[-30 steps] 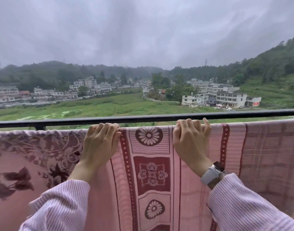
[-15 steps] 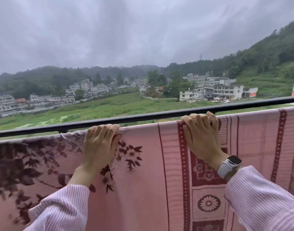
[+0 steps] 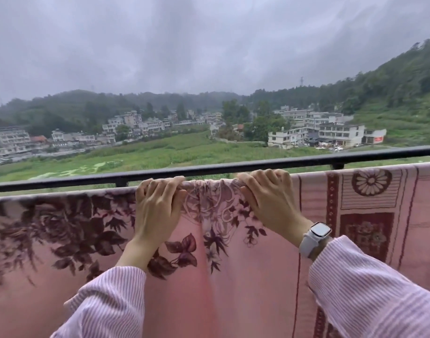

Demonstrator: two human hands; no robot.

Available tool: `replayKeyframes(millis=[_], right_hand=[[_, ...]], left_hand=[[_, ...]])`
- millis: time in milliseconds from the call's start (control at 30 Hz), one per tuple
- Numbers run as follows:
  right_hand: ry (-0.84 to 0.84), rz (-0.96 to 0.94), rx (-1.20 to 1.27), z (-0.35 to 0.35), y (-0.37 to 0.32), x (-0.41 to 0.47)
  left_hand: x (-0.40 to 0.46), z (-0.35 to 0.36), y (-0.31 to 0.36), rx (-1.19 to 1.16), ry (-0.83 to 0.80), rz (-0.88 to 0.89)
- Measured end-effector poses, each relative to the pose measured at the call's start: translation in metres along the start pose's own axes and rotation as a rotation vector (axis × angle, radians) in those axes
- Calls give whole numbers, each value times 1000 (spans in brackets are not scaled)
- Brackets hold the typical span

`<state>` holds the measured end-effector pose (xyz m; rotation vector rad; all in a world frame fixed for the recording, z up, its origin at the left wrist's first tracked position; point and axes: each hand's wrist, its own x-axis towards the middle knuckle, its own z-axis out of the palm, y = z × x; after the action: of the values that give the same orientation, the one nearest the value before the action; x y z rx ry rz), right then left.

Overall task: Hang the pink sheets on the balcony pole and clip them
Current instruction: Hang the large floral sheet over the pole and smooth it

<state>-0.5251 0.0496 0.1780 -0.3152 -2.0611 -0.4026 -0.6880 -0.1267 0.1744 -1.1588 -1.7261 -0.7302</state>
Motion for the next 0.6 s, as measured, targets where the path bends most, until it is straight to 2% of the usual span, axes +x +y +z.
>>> replayKeyframes(millis=[100, 233, 333, 367, 400, 467, 533, 600], right_hand=[[61, 8, -53, 1, 4, -2], [78, 36, -68, 4, -2, -2], [95, 71, -78, 3, -4, -1], [96, 80, -94, 2, -4, -2], [92, 92, -101, 1, -6, -3], [79, 157, -65, 0, -12, 1], [73, 262, 36, 1, -25, 7], [82, 274, 127, 5, -49, 14]], left_hand=[[0, -4, -7, -6, -10, 4], [2, -14, -20, -101, 69, -115], [-2, -32, -48, -28, 166, -262], [-5, -39, -56, 31, 173, -263], [-8, -45, -63, 66, 164, -233], [-11, -52, -70, -37, 106, -193], [-10, -57, -79, -205, 58, -240], [-12, -64, -95, -205, 42, -333]])
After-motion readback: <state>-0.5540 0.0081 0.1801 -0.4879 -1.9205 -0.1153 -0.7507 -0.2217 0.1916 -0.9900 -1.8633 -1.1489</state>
